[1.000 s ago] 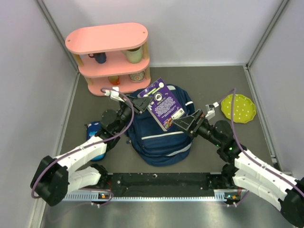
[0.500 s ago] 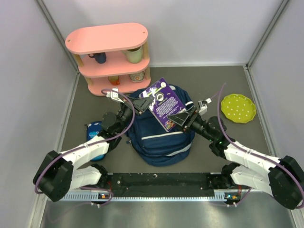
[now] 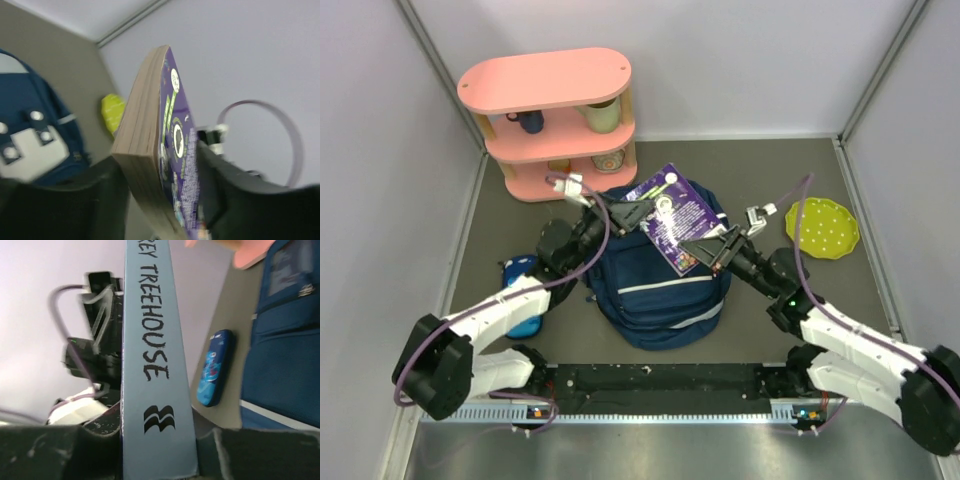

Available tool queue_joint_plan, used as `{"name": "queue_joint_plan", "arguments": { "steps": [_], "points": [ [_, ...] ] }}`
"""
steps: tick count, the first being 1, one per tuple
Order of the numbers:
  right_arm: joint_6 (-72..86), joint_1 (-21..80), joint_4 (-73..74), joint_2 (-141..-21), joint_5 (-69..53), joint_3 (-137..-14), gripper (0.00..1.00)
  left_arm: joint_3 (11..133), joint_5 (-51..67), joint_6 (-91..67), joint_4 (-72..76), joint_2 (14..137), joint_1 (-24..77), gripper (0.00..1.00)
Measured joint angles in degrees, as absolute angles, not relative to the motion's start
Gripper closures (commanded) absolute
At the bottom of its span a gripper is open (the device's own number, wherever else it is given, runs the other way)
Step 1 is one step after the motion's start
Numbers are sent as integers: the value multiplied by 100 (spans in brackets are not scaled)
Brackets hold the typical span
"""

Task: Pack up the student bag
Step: Place the book in the student bag.

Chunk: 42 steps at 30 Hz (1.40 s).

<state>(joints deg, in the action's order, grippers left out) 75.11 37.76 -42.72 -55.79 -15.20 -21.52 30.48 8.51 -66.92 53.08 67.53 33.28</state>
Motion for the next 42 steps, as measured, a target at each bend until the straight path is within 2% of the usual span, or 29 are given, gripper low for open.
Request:
{"name": "queue_joint_plan", "arguments": {
  "steps": [1, 5, 12, 16, 21, 27, 38, 41, 42],
  "points": [
    [7358, 3776, -3940, -5343, -1431, -2154, 100, 3326, 1020, -6399, 4689, 6733, 3310, 26],
    [6698, 3776, -1931, -3983, -519, -2294, 100, 4733, 1511, -4904, 2137, 6722, 3332, 13],
    [6031, 3774, 1352, -2471, 1717, -3020, 100, 5017, 1833, -2810, -187, 6263, 3472, 11],
    [6003, 3771, 2543, -2167, 2602, -3166, 100, 5037, 1785, -1833, -1212, 6499, 4438, 11],
    [6003, 3771, 3433, -2099, 3159, -3240, 100, 5214, 1909, -1168, -1861, 7059, 5610, 11],
    [6064, 3771, 3872, -2023, 3326, -3312, 100, 5374, 1916, -823, -2139, 7594, 6128, 13],
    [6222, 3771, 4045, -2023, 3293, -3315, 100, 5564, 1529, -738, -2154, 8479, 6466, 22],
    [6237, 3771, 4051, -2023, 3273, -3312, 100, 5618, 1382, -762, -2156, 8674, 6482, 37],
    [6243, 3771, 4060, -2023, 3264, -3312, 100, 5647, 1323, -757, -2154, 8729, 6484, 49]
  ]
}}
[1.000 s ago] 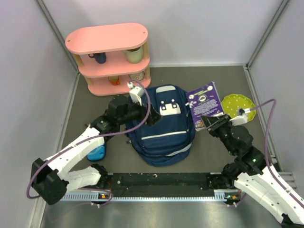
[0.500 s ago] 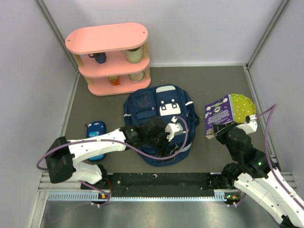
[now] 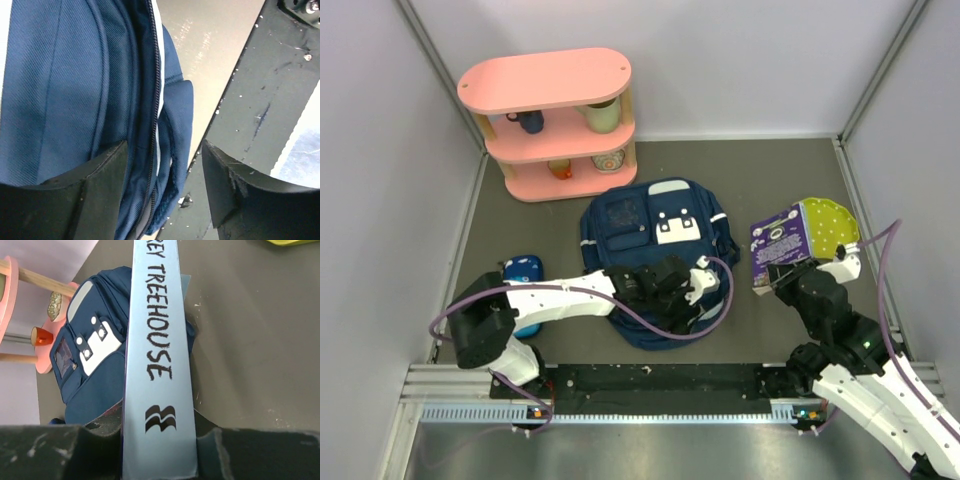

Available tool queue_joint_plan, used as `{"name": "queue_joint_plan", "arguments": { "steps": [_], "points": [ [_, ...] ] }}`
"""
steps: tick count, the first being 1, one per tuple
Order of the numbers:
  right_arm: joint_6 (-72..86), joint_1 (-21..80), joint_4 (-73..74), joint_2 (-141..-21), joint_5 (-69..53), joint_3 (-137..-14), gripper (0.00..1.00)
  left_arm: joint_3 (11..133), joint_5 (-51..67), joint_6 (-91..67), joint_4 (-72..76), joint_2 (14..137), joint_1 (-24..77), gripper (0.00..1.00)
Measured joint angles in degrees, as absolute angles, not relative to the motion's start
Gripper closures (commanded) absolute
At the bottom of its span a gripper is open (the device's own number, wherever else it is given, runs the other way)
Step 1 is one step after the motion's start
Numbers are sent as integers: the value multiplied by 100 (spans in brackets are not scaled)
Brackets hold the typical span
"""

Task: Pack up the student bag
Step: Place the book in the student bag.

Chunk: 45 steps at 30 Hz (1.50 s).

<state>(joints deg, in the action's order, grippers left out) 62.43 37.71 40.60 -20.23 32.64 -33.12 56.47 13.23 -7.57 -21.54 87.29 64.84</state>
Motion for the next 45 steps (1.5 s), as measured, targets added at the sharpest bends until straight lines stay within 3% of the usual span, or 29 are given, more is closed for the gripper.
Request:
{"name": "queue_joint_plan", "arguments": {
  "steps": [2, 3, 4, 6, 18, 29, 35, 45],
  "points": [
    [6261, 3771, 4084, -2023, 3232, -3312, 100, 5717, 1227, -794, -2156, 8807, 6488, 60],
    [6261, 3771, 4093, -2023, 3218, -3312, 100, 5754, 1177, -781, -2152, 8838, 6490, 69],
    [6263, 3771, 4101, -2023, 3201, -3312, 100, 5793, 1118, -779, -2154, 8862, 6490, 87],
    [6263, 3771, 4121, -2018, 3173, -3312, 100, 5848, 1015, -803, -2156, 8875, 6493, 100],
    [6283, 3771, 4668, -1396, 3142, -3315, 100, 6412, -366, -1037, -2591, 8788, 6486, 100],
    [6477, 3771, 5704, -790, 3118, -3658, 100, 8079, -1758, -1210, -2814, 8348, 5680, 100],
    [6539, 3771, 5551, -749, 2060, -3629, 100, 8495, -1857, -1208, -2829, 8348, 5448, 100],
    [7074, 3774, 3162, -1105, -202, -2539, 100, 8508, -1697, -1330, -2875, 8350, 5452, 100]
  ]
}}
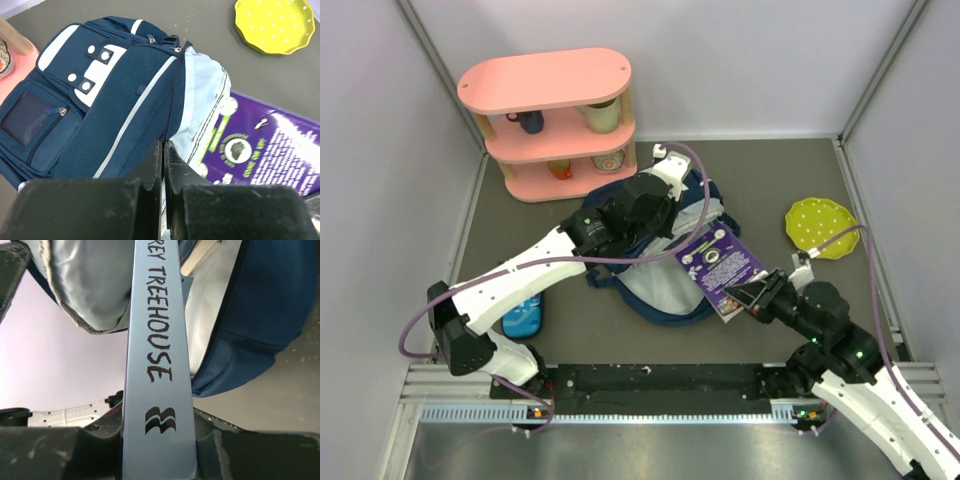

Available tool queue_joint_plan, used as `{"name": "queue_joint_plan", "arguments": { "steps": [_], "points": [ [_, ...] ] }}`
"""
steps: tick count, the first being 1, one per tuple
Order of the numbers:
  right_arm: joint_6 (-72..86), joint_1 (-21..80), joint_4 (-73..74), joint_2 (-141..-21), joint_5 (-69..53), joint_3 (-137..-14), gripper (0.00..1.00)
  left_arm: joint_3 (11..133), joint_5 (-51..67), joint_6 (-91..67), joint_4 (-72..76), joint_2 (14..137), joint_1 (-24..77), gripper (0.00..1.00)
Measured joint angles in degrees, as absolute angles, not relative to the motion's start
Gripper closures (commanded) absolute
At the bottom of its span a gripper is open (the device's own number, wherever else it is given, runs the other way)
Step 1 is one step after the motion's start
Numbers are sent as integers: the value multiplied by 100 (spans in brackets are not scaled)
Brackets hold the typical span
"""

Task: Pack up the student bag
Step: Place the book in the student bag.

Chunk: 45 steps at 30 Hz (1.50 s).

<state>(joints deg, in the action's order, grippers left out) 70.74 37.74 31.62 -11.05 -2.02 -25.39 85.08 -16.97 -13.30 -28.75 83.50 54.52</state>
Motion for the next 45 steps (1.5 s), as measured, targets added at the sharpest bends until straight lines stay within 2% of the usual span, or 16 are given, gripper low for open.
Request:
{"name": "queue_joint_plan", "arguments": {
  "steps": [8, 18, 28, 38, 40, 42, 43, 45],
  "points": [
    [7791, 3774, 917, -2545, -1039, -1688, 100, 8495, -1487, -1385, -2869, 8305, 5452, 100],
    [7994, 3771, -1730, -4648, -1341, -1638, 100, 8278, -1127, -1404, -2770, 8101, 5452, 100],
    [8112, 3771, -2585, -5450, -1046, -1605, 100, 8053, -989, -1520, -2617, 7902, 5448, 100],
    [8477, 3780, -3358, -7384, -576, -2171, 100, 7935, -810, -1682, -2569, 7843, 5448, 100],
    [8488, 3815, -3472, -7712, -399, -2443, 96, 7872, -766, -1710, -2552, 7793, 5448, 100],
    [8475, 3883, -3476, -7944, -145, -2648, 87, 7843, -725, -1745, -2547, 7754, 5448, 100],
    [8460, 3924, -3470, -8025, -30, -2718, 79, 7835, -703, -1754, -2536, 7736, 5448, 100],
    [8420, 3977, -3400, -8123, 119, -2816, 73, 7813, -679, -1769, -2519, 7710, 5446, 100]
  ]
}}
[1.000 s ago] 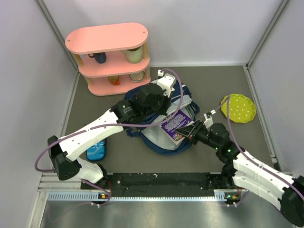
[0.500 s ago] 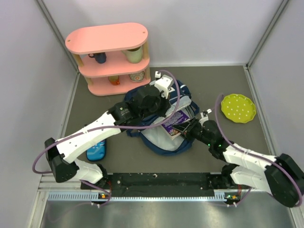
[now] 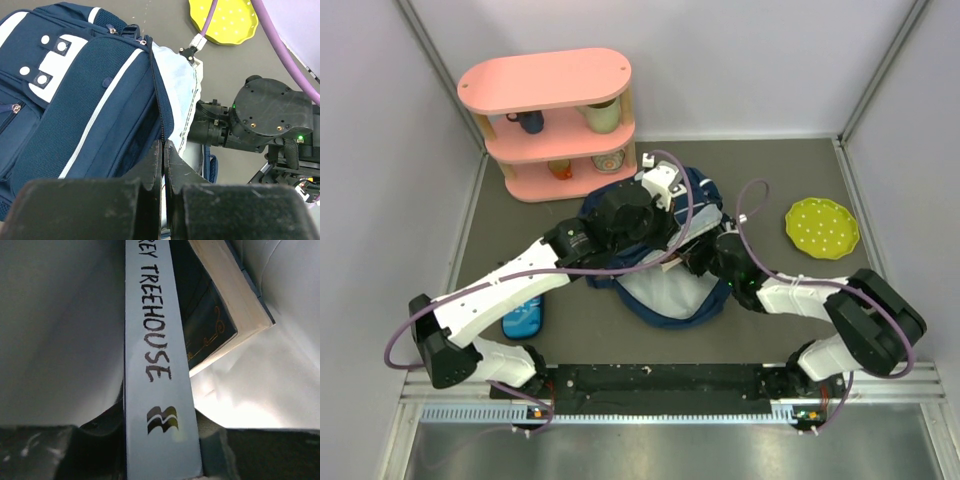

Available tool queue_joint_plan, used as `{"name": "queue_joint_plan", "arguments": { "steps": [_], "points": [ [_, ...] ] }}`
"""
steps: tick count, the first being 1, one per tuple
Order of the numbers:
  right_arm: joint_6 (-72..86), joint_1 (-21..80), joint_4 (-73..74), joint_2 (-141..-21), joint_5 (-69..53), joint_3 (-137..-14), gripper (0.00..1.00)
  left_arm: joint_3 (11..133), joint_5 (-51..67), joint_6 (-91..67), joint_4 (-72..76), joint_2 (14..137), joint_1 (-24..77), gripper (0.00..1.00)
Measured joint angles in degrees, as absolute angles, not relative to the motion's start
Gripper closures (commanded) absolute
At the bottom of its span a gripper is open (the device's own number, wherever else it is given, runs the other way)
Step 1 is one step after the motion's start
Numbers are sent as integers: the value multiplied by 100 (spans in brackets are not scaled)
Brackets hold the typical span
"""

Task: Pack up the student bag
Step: Place the book in the student bag.

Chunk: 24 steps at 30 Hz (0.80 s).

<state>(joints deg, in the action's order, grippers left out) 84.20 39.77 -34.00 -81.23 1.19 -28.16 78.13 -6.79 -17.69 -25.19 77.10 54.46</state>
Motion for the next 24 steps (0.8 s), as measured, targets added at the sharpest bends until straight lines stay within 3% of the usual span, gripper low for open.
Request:
{"name": "queue_joint_plan", "arguments": {
  "steps": [3, 4, 5, 13, 15, 18, 19, 21, 22, 24],
  "points": [
    [8239, 4003, -3129, -8176, 165, -2930, 56, 7778, -659, -1772, -2477, 7697, 5446, 100],
    [8132, 4003, -2945, -8176, 145, -2976, 35, 7762, -646, -1772, -2458, 7697, 5446, 100],
    [8051, 4003, -2753, -8176, 108, -3024, 31, 7749, -642, -1772, -2443, 7697, 5448, 100],
    [7347, 4012, -1481, -7789, -309, -3035, 26, 7673, -617, -1791, -2346, 7697, 5448, 100],
    [7277, 4014, -1267, -7505, -309, -2947, 29, 7666, -617, -1791, -2342, 7697, 5448, 100],
    [7190, 4016, -1028, -7030, -274, -2792, 45, 7636, -622, -1793, -2294, 7697, 5448, 100],
    [7166, 4018, -980, -6928, -261, -2759, 57, 7627, -620, -1800, -2281, 7697, 5448, 100],
    [7113, 4027, -910, -6755, -180, -2687, 69, 7623, -617, -1809, -2281, 7697, 5448, 100],
    [7116, 4027, -906, -6726, -132, -2665, 86, 7623, -617, -1813, -2279, 7697, 5448, 100],
    [7087, 4029, -895, -6740, -38, -2657, 95, 7623, -613, -1817, -2276, 7697, 5448, 100]
  ]
}}
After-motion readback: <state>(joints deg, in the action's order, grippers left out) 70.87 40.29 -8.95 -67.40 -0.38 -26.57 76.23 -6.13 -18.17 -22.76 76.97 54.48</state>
